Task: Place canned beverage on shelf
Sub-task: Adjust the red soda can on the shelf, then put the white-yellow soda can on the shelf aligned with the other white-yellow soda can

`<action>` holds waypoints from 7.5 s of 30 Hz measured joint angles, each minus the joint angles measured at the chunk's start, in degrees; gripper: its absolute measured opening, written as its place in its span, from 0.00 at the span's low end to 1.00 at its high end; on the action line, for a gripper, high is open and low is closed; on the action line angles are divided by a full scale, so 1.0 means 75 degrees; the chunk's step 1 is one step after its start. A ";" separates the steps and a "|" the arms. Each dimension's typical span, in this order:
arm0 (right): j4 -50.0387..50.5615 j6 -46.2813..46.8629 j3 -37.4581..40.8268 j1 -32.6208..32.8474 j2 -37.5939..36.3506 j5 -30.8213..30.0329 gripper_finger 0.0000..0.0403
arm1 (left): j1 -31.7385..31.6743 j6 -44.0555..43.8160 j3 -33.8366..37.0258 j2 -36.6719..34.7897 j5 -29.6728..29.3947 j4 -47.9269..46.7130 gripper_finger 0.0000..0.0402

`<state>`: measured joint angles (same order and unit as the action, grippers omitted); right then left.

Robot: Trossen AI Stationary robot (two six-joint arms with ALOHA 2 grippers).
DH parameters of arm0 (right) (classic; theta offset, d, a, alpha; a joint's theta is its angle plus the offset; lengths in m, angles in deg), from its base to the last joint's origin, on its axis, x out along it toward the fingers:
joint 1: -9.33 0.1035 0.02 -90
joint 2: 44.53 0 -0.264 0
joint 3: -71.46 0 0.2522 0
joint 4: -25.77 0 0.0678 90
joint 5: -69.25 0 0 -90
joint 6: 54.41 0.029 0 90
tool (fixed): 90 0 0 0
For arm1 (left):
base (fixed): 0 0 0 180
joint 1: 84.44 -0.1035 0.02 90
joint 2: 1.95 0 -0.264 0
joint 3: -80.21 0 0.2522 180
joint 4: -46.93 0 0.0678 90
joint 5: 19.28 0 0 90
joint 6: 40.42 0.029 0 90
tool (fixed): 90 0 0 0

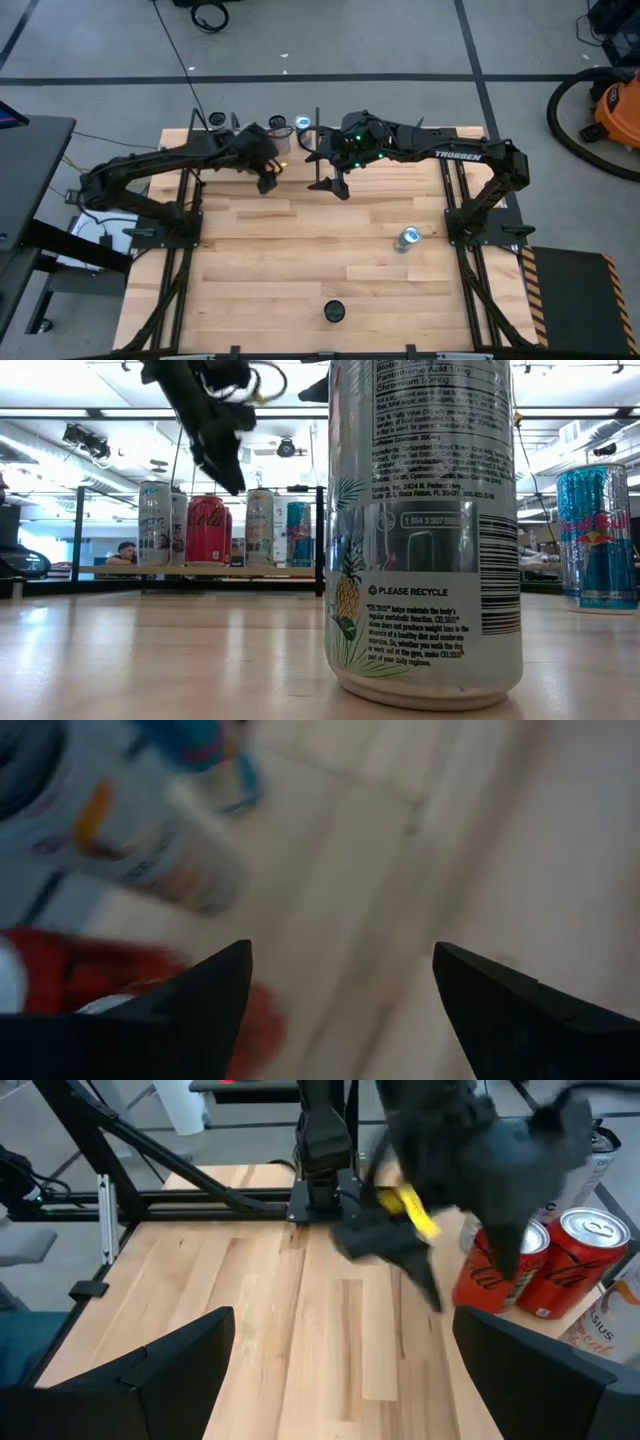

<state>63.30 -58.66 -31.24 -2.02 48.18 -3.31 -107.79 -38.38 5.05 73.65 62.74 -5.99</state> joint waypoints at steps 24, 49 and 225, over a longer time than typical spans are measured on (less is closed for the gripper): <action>0.0047 -0.0062 0.0000 -0.0003 0.0000 0.0024 0.96 | -0.0559 0.0007 -0.0006 0.0279 -0.1167 -0.0380 0.78; 0.0099 -0.0117 0.0000 -0.0012 0.0000 0.0024 0.96 | -0.0735 -0.0244 -0.0522 -0.0836 -0.1626 -0.3276 0.78; -0.5626 0.2667 0.5024 0.6645 0.0384 -0.5185 0.96 | 0.7592 -0.2112 -0.1253 0.2278 -0.2637 0.4632 0.78</action>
<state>21.11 -38.66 6.44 47.81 51.06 -42.20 -50.85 -54.22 -4.35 90.74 42.97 28.75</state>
